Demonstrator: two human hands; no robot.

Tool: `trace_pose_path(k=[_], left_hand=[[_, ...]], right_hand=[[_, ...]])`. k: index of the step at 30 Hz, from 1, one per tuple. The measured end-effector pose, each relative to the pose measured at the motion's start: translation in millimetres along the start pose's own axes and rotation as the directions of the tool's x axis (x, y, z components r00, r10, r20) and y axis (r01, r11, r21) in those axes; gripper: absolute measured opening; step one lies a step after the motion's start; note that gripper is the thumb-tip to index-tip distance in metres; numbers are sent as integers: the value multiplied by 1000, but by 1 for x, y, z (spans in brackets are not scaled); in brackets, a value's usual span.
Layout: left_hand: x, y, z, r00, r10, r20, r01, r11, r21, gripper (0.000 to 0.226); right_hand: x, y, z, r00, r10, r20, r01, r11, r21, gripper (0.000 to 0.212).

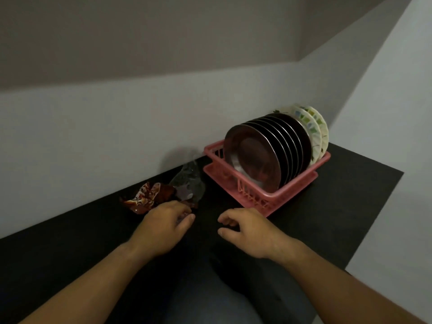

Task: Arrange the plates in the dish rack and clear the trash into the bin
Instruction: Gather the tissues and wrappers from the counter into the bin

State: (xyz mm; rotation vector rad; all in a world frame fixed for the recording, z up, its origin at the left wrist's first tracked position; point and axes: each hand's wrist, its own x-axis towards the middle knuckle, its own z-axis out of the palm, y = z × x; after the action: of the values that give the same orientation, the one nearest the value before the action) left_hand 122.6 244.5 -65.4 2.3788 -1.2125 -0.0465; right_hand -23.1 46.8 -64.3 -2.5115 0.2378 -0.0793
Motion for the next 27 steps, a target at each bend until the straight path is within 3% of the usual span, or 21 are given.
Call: trace_pose_path(k=[3, 7, 11, 13, 20, 25, 27], left_hand=[[24, -29, -3, 1000, -15, -15, 16, 999, 46, 23], [61, -79, -1, 990, -140, -1, 139, 982, 127, 55], [89, -118, 8, 910, -342, 235, 289, 928, 234, 108], [96, -129, 14, 851, -395, 345, 330, 914, 235, 120], [81, -130, 27, 868, -381, 319, 318, 919, 232, 107], [65, -120, 33, 896, -351, 272, 283, 924, 258, 95], [60, -121, 32, 903, -342, 261, 290, 932, 219, 86]], right_hand=[[18, 3, 9, 1000, 30, -8, -30, 1000, 4, 35], [39, 7, 24, 998, 57, 40, -56, 998, -24, 33], [55, 8, 38, 996, 57, 69, -53, 997, -52, 34], [62, 6, 41, 994, 74, 77, -70, 996, -56, 35], [92, -18, 59, 997, 63, 44, -61, 996, -60, 47], [108, -43, 88, 972, 128, 198, -93, 979, -180, 71], [106, -45, 96, 966, 143, 215, -83, 961, -265, 71]])
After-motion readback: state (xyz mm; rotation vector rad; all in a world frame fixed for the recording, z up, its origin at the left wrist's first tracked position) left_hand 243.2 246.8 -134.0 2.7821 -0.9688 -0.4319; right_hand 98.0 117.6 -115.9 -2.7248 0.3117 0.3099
